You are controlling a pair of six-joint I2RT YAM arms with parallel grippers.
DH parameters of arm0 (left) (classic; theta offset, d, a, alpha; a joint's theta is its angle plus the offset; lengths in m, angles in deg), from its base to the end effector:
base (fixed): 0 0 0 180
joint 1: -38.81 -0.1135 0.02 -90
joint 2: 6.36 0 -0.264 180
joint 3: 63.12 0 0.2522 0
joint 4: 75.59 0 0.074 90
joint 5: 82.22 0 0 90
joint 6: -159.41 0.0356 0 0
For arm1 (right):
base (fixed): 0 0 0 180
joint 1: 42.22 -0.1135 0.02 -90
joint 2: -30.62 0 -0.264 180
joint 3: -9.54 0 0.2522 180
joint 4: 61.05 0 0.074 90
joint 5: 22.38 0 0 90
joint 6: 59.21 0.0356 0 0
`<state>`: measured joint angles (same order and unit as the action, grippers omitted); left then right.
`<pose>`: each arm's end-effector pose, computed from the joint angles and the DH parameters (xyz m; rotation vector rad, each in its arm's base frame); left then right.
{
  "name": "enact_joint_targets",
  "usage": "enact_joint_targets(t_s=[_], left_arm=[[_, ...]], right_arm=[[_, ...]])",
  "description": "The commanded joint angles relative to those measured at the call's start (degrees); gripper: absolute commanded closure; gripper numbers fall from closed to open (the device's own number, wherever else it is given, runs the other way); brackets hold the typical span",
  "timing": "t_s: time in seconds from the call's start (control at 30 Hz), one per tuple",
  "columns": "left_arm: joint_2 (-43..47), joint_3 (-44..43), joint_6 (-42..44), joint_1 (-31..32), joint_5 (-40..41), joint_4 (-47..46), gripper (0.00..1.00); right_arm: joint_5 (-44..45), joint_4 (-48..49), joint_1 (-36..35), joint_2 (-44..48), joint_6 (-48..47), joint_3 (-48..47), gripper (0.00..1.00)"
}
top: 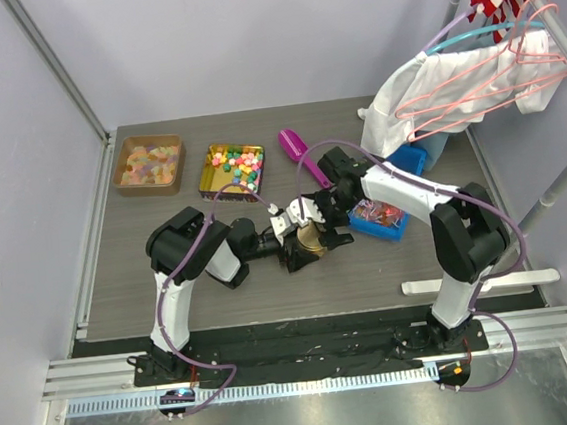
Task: Pack the candies
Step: Screw the bottle lid onto the packing bottle.
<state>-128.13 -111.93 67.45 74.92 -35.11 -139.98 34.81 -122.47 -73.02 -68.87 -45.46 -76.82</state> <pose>0.2538 -0.2152 0.0819 1.0599 1.4722 -1.1205 0.2794 0.1890 0.2164 -2.1684 1.4730 0.5740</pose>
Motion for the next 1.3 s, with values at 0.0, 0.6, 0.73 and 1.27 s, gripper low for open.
enact_joint_targets(t_s=[0.0,0.6,0.73,1.27], left_arm=[[-0.65,0.07,0.29,0.18,-0.26,-5.35,0.32],[-0.57,-0.02,0.37,0.18,-0.43,-5.17,0.33],[-0.57,-0.02,0.37,0.18,-0.35,-5.17,0.33],[-0.3,0.07,0.46,0.18,0.44,-4.91,0.34]], right_arm=[[-2.77,-1.82,-0.83,-1.24,-4.43,-3.6,0.0],[-4.01,-1.91,-1.8,-4.93,-1.8,-6.42,0.16],[-4.01,0.45,-1.8,-3.79,3.45,-4.49,0.35],[7.85,31.04,-4.7,6.32,49.5,13.63,0.54]])
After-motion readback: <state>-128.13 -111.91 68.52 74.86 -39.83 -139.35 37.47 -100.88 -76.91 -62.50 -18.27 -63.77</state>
